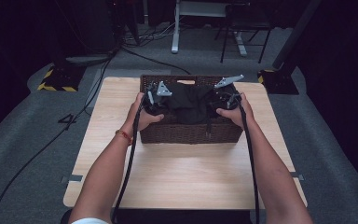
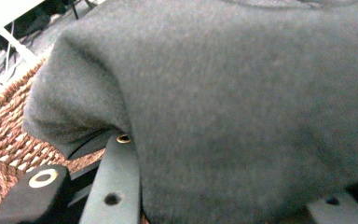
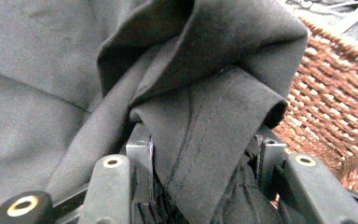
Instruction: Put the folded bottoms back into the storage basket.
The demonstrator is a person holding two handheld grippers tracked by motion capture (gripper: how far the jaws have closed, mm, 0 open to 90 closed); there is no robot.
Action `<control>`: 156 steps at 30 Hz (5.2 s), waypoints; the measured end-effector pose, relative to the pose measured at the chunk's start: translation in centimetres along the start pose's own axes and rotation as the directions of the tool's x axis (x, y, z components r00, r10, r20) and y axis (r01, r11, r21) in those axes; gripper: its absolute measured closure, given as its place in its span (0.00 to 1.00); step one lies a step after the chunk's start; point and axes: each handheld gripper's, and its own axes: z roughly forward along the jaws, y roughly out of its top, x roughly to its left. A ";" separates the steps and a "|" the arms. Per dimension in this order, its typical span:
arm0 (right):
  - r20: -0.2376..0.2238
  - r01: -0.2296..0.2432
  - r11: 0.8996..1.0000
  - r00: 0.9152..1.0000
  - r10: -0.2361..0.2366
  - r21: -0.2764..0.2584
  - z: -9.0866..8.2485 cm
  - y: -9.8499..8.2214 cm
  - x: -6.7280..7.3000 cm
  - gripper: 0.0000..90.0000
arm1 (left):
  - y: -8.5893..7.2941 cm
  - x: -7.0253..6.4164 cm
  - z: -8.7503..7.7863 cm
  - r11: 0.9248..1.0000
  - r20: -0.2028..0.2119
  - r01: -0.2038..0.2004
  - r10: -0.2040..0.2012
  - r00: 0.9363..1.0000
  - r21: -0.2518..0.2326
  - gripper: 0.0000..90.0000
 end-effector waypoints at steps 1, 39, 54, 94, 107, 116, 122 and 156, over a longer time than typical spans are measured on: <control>-0.001 -0.004 1.000 1.000 0.004 0.007 0.1 0.0 0.0 0.60 | 0.0 0.0 0.1 1.000 -0.002 -0.003 0.003 1.000 0.002 0.71; 0.035 0.005 0.948 0.999 -0.018 0.320 1.9 -0.3 -0.5 0.28 | -0.1 1.2 0.4 0.961 -0.020 0.056 -0.052 0.998 0.272 0.22; 0.035 -0.043 0.993 0.999 0.039 0.114 -1.4 -0.7 -0.3 0.31 | 0.1 -0.1 -2.2 0.989 -0.004 0.056 -0.056 0.998 0.138 0.21; 0.149 0.097 0.995 0.984 -0.094 -0.018 -9.6 -4.3 4.0 0.33 | -4.5 -4.6 -11.0 0.999 -0.011 -0.047 0.046 0.999 -0.014 0.19; 0.211 0.093 0.996 0.974 -0.088 -0.011 -11.5 -6.7 4.3 0.33 | -8.1 -4.4 -11.4 0.999 -0.048 -0.016 0.018 0.999 0.038 0.19; 0.250 0.061 0.998 0.967 -0.052 -0.028 -12.9 -9.2 4.2 0.33 | -10.3 -3.7 -11.8 0.998 -0.077 0.017 -0.013 0.997 0.060 0.19; 0.257 0.037 0.999 0.966 -0.029 -0.026 -13.4 -11.2 3.7 0.32 | -12.2 -3.5 -11.7 0.996 -0.113 0.033 -0.022 0.993 0.089 0.19; 0.217 -0.116 0.993 0.970 0.111 0.010 -10.8 -22.4 3.8 0.32 | -20.6 -3.3 -10.4 0.970 -0.174 0.167 -0.136 0.975 0.176 0.19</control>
